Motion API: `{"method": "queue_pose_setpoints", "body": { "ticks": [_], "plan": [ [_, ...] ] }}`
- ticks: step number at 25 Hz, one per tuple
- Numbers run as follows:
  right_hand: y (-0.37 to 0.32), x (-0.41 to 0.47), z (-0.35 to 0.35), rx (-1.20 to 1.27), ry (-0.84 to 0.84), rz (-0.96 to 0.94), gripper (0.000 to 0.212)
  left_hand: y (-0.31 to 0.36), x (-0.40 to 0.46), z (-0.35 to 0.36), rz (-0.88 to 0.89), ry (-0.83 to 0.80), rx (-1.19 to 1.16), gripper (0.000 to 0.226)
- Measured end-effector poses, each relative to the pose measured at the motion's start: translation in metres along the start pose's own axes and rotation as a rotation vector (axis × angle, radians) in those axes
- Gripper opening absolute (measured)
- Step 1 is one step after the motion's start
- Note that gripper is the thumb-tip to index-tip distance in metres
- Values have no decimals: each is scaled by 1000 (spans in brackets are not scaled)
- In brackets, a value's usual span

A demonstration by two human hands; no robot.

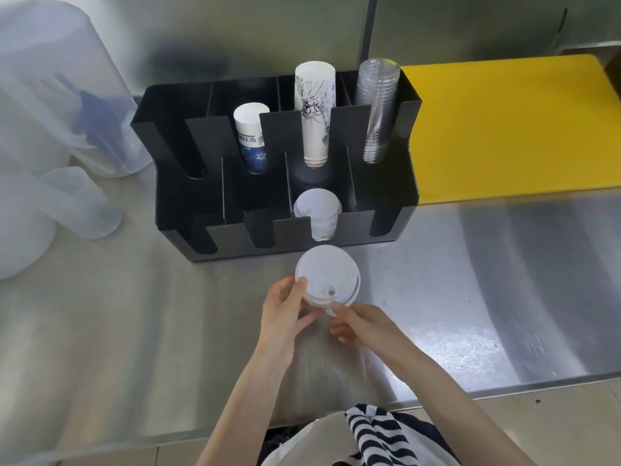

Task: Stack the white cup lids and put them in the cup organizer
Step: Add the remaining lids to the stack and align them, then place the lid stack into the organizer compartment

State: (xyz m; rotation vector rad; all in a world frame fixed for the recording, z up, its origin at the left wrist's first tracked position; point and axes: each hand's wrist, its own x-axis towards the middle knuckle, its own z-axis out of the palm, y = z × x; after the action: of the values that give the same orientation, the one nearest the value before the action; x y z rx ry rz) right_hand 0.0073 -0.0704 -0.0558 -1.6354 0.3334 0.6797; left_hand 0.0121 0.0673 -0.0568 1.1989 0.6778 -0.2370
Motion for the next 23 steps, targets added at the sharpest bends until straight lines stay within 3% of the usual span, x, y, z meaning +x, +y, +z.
{"method": "queue_pose_setpoints", "body": {
  "ticks": [7, 11, 16, 23],
  "plan": [
    [1, -4, 13, -59, 26, -47, 33, 1, -7, -11, 12, -23, -26, 31],
    [-2, -5, 15, -91, 62, -129, 31, 7, -9, -15, 62, -54, 78, 33],
    [-12, 2, 14, -157, 53, -191, 35, 27, -1, -17, 299, -33, 406, 42],
    [-60, 23, 7, -4, 57, -256, 23, 89, 15, 3, 572, -96, 714, 49]
  ]
}}
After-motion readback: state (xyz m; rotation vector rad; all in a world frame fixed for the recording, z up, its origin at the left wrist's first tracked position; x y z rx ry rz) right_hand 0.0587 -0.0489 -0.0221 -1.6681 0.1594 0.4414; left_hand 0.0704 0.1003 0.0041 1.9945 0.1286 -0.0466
